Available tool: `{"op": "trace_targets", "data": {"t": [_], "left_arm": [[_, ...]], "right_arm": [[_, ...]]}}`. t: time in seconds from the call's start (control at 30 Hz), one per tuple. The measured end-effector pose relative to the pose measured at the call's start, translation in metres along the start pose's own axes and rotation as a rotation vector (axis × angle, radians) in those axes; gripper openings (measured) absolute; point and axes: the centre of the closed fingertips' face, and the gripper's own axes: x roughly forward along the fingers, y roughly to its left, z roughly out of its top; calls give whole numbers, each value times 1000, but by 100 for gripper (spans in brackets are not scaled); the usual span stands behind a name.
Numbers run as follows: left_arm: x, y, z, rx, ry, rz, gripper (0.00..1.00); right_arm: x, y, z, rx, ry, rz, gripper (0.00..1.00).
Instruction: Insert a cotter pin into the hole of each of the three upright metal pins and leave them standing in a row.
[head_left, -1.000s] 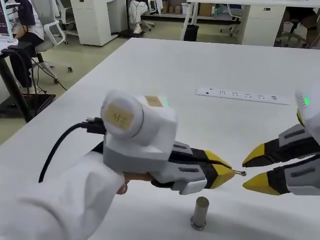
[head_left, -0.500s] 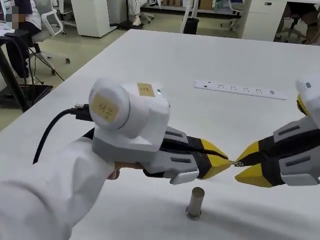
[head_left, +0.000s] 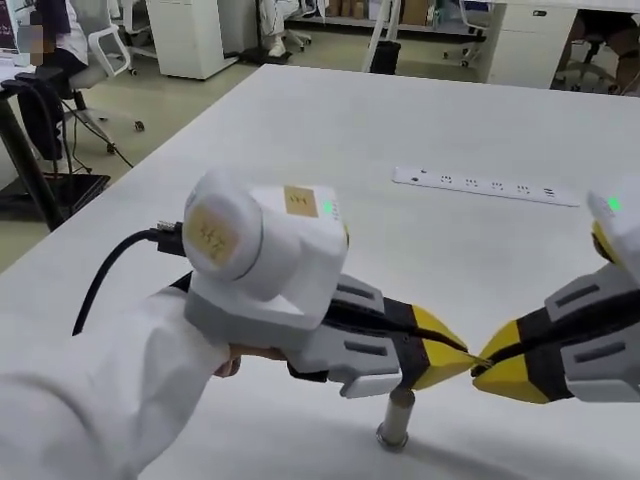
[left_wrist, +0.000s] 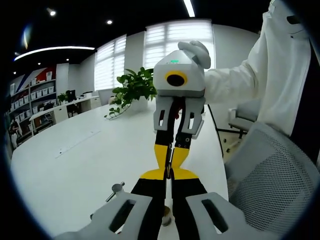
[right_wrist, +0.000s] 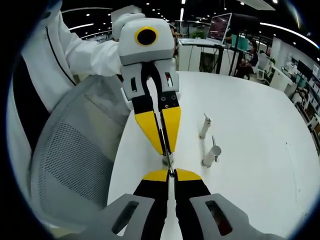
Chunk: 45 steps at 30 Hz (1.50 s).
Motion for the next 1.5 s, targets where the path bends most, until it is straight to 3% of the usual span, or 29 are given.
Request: {"op": "trace_targets", "data": {"t": [0.43, 1.1, 1.27, 1.37, 1.5], "left_arm": [[1, -9, -7, 32, 49, -38, 0], [4, -13, -9, 26, 47, -45, 1], [2, -11, -13, 26, 58, -38, 11], [1, -11, -22, 27, 90, -34, 14], [-1, -7, -28, 17, 92, 0, 23]], "right_arm": [[-2, 13, 0, -7, 8, 41, 0], [-7, 21, -3, 27, 18, 42, 0], [-5, 21, -4, 43, 19, 38, 0], [-1, 17, -14, 60, 41, 29, 0], [3, 15, -23, 65, 66, 17, 0]]}}
